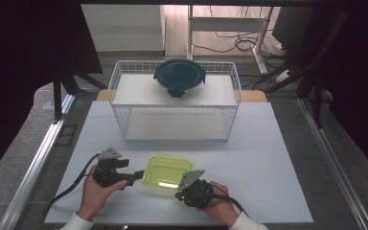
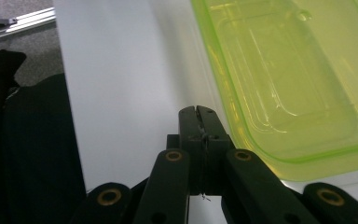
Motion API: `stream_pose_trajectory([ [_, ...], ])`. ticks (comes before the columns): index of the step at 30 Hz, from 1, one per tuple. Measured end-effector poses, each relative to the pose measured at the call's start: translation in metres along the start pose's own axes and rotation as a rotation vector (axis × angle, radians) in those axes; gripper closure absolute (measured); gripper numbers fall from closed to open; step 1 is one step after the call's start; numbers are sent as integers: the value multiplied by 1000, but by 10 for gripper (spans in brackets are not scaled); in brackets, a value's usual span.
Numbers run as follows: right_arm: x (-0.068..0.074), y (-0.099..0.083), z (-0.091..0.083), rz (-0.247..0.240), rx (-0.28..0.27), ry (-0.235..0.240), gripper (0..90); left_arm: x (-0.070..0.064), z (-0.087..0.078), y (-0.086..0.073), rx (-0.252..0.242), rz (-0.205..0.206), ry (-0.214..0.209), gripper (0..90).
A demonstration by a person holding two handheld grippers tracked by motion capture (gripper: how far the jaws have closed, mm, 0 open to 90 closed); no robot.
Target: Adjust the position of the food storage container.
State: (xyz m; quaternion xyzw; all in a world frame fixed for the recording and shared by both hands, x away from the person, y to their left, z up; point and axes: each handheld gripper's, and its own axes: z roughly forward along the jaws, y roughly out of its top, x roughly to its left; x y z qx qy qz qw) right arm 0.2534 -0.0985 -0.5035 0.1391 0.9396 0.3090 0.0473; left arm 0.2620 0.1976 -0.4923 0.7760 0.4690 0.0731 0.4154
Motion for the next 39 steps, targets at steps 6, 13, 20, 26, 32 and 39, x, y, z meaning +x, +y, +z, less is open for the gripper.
stream_pose_trajectory([
  [6, -7, -1, -3, 26, -9, -19, 893, 0, 1, 0, 7, 3, 2, 200],
  [13, -13, -4, -2, 35, -8, -31, 893, 1, 0, 0, 1, 1, 2, 200],
  [20, -10, -4, -9, 47, -39, -11, 893, 0, -2, 1, -7, -3, 1, 199],
  [26, -17, -4, -41, 85, -148, -26, 892, 1, -4, 1, -21, -12, -5, 200],
  [32, -35, -8, -64, 208, -263, -51, 788, 1, -6, 2, -29, -17, -7, 200],
  [39, -54, -16, -75, 462, -353, -97, 231, 1, -6, 3, -40, -42, -11, 194],
])
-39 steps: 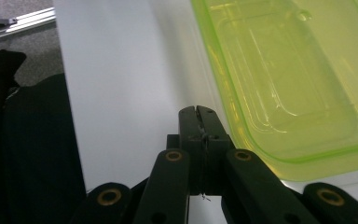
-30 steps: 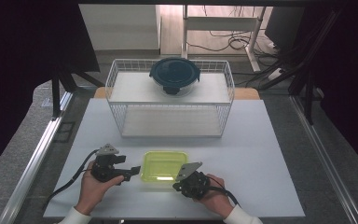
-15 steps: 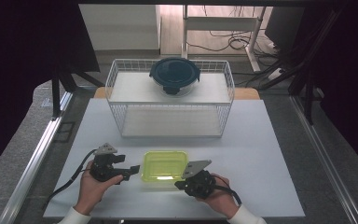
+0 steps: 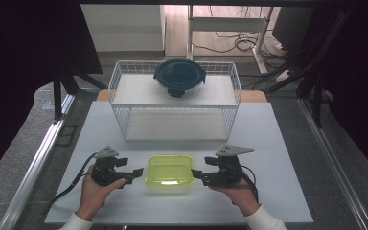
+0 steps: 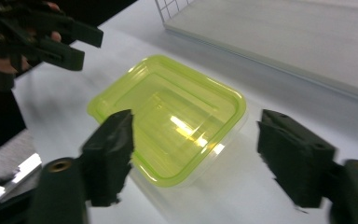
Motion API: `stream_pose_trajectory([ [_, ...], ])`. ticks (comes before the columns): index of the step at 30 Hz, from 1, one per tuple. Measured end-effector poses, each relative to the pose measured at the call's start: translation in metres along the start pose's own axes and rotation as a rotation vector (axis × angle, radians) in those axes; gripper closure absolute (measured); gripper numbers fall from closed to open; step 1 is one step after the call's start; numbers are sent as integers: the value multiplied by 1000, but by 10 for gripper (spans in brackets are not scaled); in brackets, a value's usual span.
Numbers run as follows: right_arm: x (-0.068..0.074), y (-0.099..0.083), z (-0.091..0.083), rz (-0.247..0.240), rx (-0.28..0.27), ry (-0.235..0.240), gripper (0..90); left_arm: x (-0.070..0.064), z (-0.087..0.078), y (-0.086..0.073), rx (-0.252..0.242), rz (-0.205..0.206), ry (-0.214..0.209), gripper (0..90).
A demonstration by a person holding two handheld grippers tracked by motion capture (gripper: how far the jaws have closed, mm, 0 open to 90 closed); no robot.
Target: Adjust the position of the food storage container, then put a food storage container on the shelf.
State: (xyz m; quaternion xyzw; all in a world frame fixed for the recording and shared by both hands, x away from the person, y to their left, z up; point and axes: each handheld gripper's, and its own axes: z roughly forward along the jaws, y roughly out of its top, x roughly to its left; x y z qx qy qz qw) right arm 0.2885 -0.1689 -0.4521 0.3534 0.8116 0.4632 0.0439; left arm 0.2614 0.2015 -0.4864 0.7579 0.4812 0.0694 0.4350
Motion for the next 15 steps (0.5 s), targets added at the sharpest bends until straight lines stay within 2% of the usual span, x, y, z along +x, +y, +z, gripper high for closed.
stream_pose_trajectory([
  [4, -4, -1, 3, 22, 13, 23, 211, 0, 0, 0, -12, -11, -2, 193],
  [5, -5, -2, 6, 40, 13, 29, 208, -1, 1, 0, -13, -15, -6, 192],
  [7, -5, -2, 7, 48, 7, 32, 208, -1, 1, 1, -14, -28, -27, 190],
  [9, -7, -2, 8, 69, -24, 17, 242, -1, 2, 1, -11, -46, -51, 191],
  [10, -8, -1, 8, 71, -30, 25, 247, -1, 3, 1, -10, -50, -55, 193],
  [11, -8, -1, 8, 71, -30, 25, 247, -1, 3, 1, -10, -50, -55, 197],
  [12, -9, -1, 8, 97, -29, 35, 259, 0, 5, 2, -2, -58, -61, 197],
  [15, -11, -1, 10, 104, -16, 41, 281, 1, 7, 2, 8, -75, -75, 211],
])
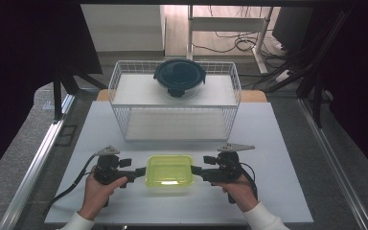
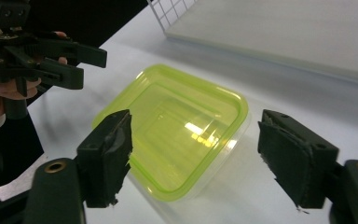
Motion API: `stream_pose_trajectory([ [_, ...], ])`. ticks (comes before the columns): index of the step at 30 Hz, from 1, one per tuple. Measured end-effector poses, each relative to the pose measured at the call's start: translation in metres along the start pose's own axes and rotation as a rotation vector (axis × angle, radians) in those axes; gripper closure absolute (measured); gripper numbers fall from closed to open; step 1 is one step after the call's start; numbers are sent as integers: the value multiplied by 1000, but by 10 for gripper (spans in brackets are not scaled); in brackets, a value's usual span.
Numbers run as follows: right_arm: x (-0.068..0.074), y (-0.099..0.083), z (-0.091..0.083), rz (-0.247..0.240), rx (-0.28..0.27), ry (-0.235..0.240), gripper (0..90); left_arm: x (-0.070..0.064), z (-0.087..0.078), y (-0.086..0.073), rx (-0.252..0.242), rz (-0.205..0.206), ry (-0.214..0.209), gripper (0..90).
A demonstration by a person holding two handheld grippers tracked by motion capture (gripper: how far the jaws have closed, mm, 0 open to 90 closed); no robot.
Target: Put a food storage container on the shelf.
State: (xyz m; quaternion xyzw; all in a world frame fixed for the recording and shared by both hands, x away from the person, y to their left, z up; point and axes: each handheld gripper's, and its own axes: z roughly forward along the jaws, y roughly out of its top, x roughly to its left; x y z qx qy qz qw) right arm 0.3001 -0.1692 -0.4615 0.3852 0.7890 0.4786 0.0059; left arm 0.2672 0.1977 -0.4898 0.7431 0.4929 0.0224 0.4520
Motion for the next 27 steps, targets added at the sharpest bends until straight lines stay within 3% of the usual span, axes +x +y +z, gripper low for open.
stream_pose_trajectory([
  [3, -3, -1, 4, 23, 7, 1, 290, 2, 4, 1, 10, -26, -20, 215],
  [9, -19, -3, 17, 155, 25, 55, 329, 10, 15, 8, 20, -144, -103, 242],
  [13, -27, -7, 26, 214, 52, 75, 354, 14, 23, 8, 34, -188, -142, 258],
  [18, -31, -10, 36, 246, 78, 78, 377, 15, 32, 5, 75, -204, -144, 271],
  [26, -32, -17, 42, 276, 101, 79, 428, 18, 39, 3, 97, -235, -152, 304],
  [27, -33, -18, 43, 283, 103, 92, 465, 21, 39, 1, 92, -264, -183, 317],
])
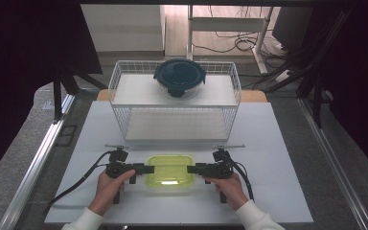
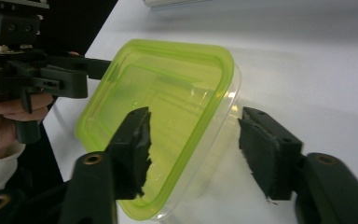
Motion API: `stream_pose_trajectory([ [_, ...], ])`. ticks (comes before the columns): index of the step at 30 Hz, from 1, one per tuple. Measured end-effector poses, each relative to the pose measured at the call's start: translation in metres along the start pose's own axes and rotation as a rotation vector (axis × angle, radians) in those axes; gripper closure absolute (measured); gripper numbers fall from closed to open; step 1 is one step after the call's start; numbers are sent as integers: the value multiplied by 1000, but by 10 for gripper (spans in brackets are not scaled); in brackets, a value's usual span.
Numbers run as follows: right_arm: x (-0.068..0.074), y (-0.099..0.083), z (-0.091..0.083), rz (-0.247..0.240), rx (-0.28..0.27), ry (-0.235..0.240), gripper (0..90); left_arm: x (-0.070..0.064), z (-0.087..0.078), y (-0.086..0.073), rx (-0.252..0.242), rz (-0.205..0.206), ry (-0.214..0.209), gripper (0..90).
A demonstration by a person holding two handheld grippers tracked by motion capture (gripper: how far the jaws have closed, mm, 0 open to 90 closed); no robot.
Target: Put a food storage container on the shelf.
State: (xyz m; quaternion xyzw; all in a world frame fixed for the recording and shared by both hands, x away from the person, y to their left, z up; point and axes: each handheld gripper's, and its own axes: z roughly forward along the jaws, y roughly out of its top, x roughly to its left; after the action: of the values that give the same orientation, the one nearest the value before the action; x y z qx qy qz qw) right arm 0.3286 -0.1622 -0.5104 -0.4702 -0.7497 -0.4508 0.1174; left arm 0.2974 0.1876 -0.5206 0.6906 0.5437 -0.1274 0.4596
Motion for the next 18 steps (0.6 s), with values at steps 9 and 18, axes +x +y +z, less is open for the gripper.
stream_pose_trajectory([
  [9, -8, -2, 3, 53, 18, 48, 562, 8, 4, -3, 28, -34, -50, 423],
  [18, -13, -4, 2, 111, 22, 72, 724, 9, 5, -7, 11, -95, -93, 729],
])
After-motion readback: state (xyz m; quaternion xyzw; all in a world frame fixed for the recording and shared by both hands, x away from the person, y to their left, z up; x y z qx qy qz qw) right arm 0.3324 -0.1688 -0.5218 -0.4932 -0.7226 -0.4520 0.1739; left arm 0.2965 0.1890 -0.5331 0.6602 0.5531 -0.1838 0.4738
